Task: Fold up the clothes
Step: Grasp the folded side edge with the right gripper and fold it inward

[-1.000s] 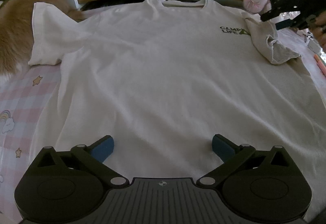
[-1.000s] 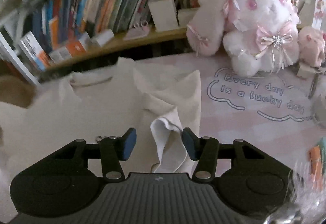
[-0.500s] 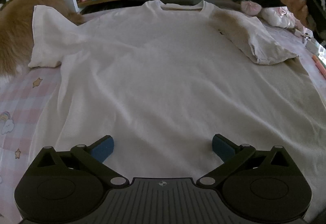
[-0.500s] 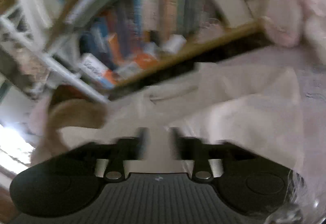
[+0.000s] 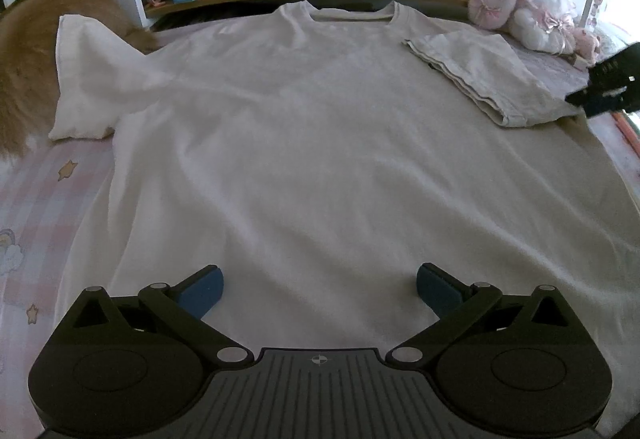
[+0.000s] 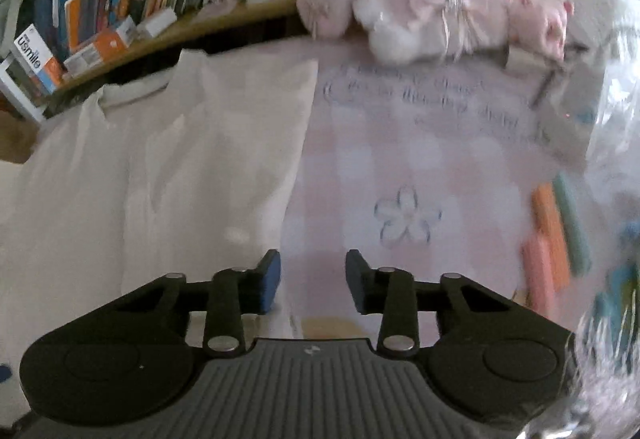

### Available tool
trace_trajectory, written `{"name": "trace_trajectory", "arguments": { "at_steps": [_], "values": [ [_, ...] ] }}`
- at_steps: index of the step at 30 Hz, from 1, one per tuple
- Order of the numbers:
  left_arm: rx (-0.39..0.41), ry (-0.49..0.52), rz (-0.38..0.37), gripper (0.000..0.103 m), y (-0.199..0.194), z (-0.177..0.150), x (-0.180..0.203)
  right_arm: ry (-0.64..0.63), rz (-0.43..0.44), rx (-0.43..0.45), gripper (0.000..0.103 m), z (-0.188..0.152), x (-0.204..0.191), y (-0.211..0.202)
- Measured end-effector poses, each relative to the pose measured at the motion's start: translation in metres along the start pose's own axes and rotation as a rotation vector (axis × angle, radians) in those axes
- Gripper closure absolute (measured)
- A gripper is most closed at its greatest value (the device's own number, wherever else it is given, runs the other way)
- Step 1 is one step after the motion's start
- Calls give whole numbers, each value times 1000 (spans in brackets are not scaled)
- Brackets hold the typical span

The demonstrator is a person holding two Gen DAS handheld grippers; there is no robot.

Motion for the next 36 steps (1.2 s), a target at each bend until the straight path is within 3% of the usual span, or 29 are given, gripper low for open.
{"name": "trace_trajectory", "arguments": {
  "at_steps": [7, 13, 17, 21, 36],
  "values": [
    [-13, 7, -2, 0, 1, 3, 6, 10, 37, 0, 75, -8, -7, -1],
    [-15, 0, 5, 0, 2, 3, 10, -54, 62, -29, 74, -5, -22, 5],
    [-18, -4, 10, 0, 3, 3, 13, -179, 24, -35, 93, -6, -34, 6],
    [-14, 1, 5, 0, 1, 6, 16, -200, -54, -21, 96, -7, -18, 4],
    [-33, 60, -44, 0, 11, 9, 36, -68, -71, 2, 96, -9, 45, 1]
  ]
}}
Point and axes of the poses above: each gripper's, at about its wrist camera, not at the fingertips, and y roughly the way its jaws point, x to its right, z to its top, the point moved 3 cm from there along y, roughly the way its jaws point, and after that the axes turned 14 degrees about -y, right-handed, at the moved point
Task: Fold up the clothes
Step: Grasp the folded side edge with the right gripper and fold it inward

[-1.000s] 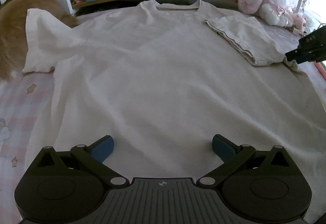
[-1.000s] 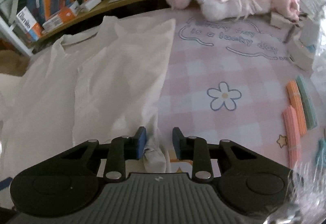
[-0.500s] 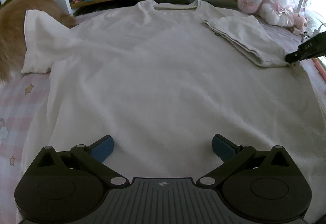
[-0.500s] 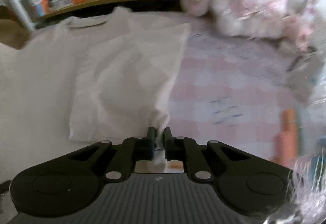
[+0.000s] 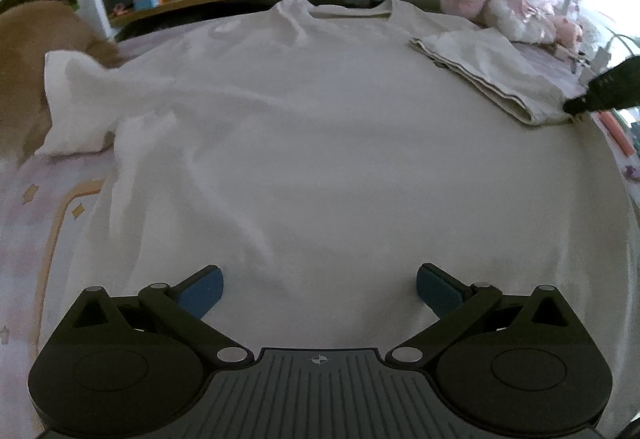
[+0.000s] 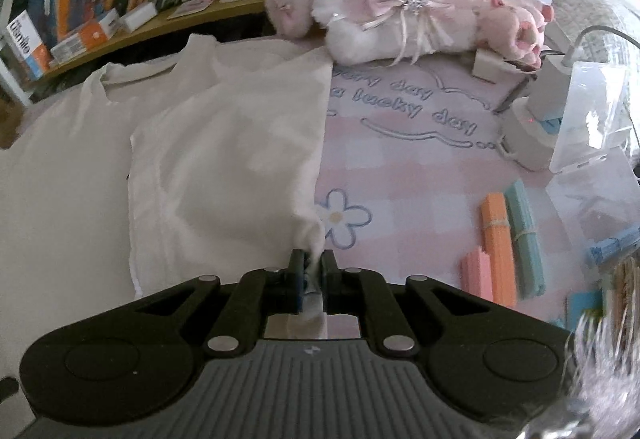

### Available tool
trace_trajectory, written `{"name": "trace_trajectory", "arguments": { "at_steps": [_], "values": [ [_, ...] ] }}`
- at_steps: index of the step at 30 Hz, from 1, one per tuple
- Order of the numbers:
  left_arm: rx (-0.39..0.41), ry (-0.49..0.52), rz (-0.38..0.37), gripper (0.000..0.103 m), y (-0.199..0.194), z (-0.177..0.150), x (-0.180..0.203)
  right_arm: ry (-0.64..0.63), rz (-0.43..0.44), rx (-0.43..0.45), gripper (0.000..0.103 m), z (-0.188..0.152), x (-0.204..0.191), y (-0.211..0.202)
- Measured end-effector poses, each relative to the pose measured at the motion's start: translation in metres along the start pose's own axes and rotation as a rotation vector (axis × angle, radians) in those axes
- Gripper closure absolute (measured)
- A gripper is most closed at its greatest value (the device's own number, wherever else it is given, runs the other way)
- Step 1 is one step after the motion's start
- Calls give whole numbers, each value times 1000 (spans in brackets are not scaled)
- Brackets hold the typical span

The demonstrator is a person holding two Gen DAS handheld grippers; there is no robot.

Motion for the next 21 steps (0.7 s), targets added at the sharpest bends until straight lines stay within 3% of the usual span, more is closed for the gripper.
{"name": "trace_trajectory", "arguments": {
  "at_steps": [6, 16, 21],
  "values": [
    [4, 8, -8, 0, -4, 2, -2, 11, -25, -4, 96, 7, 7, 3],
    [68, -140, 61, 0, -25, 22, -61, 40, -41, -30, 95, 1, 5, -6],
    [90, -165, 93, 0, -31, 27, -83, 68, -41, -30, 95, 0, 5, -9]
  ]
}}
Point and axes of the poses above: each gripper's, at about its wrist camera, not at the fingertips, and y roughly the way its jaws point, x to its right, z to its top, the point moved 3 cm from there along y, roughly the way its jaws point, and after that the axes turned 14 degrees about -y, right-handed, at the moved point
